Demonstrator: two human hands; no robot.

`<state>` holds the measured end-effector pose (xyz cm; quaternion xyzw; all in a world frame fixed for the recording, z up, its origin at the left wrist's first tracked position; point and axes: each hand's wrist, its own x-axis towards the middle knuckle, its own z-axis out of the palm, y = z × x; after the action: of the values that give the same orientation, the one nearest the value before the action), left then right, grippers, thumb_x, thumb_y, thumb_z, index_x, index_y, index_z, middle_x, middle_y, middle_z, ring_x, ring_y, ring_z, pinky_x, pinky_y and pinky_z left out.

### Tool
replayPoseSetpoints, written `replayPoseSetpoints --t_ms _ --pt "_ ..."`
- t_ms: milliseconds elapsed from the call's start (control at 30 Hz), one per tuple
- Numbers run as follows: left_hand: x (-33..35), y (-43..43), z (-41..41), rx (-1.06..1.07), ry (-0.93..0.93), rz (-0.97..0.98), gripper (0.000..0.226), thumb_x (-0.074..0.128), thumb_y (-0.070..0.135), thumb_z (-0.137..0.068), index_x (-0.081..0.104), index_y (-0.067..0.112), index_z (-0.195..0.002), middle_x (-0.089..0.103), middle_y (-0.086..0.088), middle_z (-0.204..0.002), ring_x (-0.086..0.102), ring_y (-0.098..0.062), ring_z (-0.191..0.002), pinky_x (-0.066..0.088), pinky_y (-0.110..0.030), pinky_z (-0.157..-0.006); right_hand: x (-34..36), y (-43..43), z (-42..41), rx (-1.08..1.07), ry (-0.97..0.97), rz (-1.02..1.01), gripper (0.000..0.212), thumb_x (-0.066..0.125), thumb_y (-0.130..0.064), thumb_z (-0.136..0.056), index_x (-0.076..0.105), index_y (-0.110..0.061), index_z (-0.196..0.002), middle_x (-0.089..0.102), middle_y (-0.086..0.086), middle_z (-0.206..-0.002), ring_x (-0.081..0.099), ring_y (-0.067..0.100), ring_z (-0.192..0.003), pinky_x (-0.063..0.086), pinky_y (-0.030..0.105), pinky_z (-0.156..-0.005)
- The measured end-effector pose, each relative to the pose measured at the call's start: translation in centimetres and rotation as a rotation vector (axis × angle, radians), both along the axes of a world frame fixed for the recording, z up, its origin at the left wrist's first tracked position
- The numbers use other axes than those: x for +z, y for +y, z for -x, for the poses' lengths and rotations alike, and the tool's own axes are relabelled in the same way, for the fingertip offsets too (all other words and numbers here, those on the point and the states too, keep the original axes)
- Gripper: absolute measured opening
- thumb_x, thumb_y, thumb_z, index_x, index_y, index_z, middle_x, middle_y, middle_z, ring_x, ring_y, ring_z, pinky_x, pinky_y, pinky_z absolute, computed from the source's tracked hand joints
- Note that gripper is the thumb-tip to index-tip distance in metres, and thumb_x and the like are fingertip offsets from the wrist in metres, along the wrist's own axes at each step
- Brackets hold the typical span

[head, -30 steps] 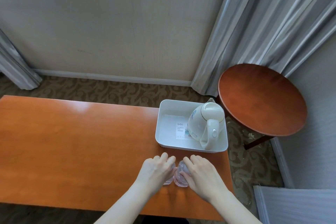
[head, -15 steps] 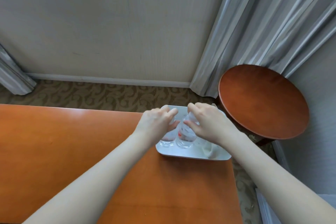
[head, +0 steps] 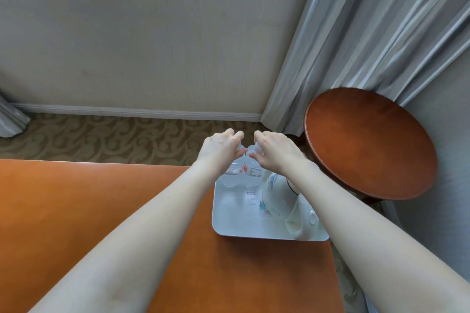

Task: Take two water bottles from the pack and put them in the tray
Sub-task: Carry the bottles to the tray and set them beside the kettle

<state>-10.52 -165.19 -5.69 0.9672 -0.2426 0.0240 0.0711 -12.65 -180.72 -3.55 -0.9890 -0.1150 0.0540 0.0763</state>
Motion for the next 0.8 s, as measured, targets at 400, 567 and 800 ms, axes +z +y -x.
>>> replayPoseSetpoints --t_ms 400,567,800 --pt "-2.4 -0.8 -0.7 0.053 0.059 -0.081 0.042 0.045 0.048 -0.094 0.047 0.009 -0.110 0.054 -0.008 -0.098 0.063 -0.029 -0.080 0.035 -0.032 -0.053 -2.1 -0.5 -1.2 0.028 0.049 0.054 0.037 0.057 -0.040 -0.088 0.046 -0.007 -0.101 0.062 0.012 -0.099 0.059 0.032 -0.089 0.042 0.038 -0.063" --pt "-0.7 -0.7 -1.9 0.052 0.338 -0.150 0.060 0.048 0.059 -0.087 0.041 0.013 -0.125 0.053 -0.010 -0.116 0.060 -0.032 -0.099 0.044 -0.038 -0.066 -1.5 -0.7 -0.9 0.145 0.062 0.228 0.048 0.058 -0.046 -0.085 0.042 -0.010 -0.114 0.058 0.012 -0.102 0.058 0.030 -0.092 0.037 0.035 -0.062" --pt "1.8 0.0 -3.5 -0.236 0.355 -0.379 0.050 0.057 0.025 -0.092 0.032 0.022 -0.135 0.052 -0.010 -0.114 0.057 -0.028 -0.087 0.042 -0.037 -0.060 0.3 -0.5 -1.7 0.241 0.126 0.337 0.042 0.060 -0.021 -0.088 0.040 -0.016 -0.125 0.054 0.012 -0.103 0.057 0.030 -0.086 0.037 0.035 -0.060"
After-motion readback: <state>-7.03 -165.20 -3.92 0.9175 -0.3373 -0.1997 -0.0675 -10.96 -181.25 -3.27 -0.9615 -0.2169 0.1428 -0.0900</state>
